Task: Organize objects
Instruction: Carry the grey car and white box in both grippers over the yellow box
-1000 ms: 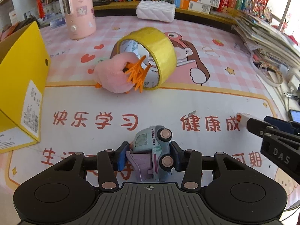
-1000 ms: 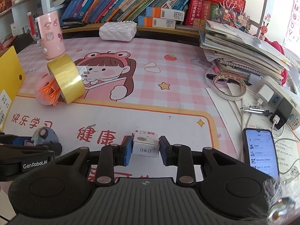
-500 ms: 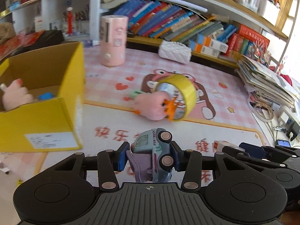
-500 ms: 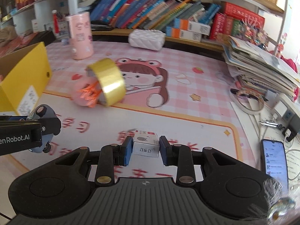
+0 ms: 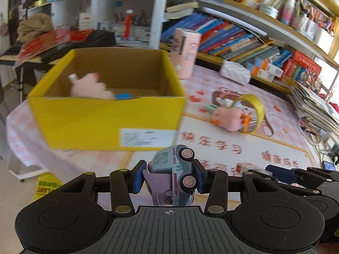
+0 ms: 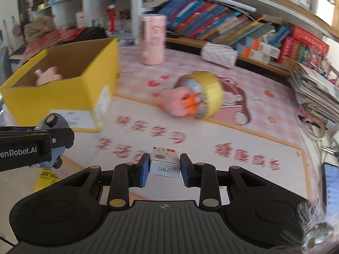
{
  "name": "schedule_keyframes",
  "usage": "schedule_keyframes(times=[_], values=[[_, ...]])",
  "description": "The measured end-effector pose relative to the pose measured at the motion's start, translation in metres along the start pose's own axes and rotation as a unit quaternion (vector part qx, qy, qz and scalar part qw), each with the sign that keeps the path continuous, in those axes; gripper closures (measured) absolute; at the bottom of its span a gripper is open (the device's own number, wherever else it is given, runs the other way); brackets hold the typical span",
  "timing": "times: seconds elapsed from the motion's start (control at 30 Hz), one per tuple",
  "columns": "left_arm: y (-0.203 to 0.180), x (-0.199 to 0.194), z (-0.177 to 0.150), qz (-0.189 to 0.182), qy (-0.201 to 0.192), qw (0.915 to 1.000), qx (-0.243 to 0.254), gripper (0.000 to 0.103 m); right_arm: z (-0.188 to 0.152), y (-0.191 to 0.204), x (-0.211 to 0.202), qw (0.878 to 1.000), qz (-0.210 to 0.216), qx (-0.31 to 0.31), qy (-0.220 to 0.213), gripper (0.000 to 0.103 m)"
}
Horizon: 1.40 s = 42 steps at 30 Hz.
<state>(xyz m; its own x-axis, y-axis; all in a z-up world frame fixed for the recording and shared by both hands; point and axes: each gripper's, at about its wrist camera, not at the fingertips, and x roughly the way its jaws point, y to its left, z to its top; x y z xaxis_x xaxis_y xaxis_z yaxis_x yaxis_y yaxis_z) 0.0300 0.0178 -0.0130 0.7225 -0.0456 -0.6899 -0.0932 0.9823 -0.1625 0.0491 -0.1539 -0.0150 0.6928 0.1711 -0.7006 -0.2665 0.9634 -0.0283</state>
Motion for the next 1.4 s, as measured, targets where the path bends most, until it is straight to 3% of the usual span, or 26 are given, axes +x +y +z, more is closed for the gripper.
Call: schedule_keyframes(times=[0.37, 0.73, 1.4], values=[[0.065, -0.043, -0.017, 0.012, -0.009, 0.9999, -0.005, 0.059, -0.014, 0.079, -0.022, 1.000, 0.021, -0.011, -0.003, 0.074], [0.108, -0.075, -0.032, 0.020, -0.025, 0.9994, -0.010, 0.059, -0.027, 0.134, -0.042, 0.999, 0.033, -0.020, -0.015, 0.074], [0.145, -0.102, -0.036, 0.023, -0.051, 0.9983, -0.016, 0.059, -0.031, 0.176, -0.060, 0.998, 0.038, -0.030, -0.029, 0.074]])
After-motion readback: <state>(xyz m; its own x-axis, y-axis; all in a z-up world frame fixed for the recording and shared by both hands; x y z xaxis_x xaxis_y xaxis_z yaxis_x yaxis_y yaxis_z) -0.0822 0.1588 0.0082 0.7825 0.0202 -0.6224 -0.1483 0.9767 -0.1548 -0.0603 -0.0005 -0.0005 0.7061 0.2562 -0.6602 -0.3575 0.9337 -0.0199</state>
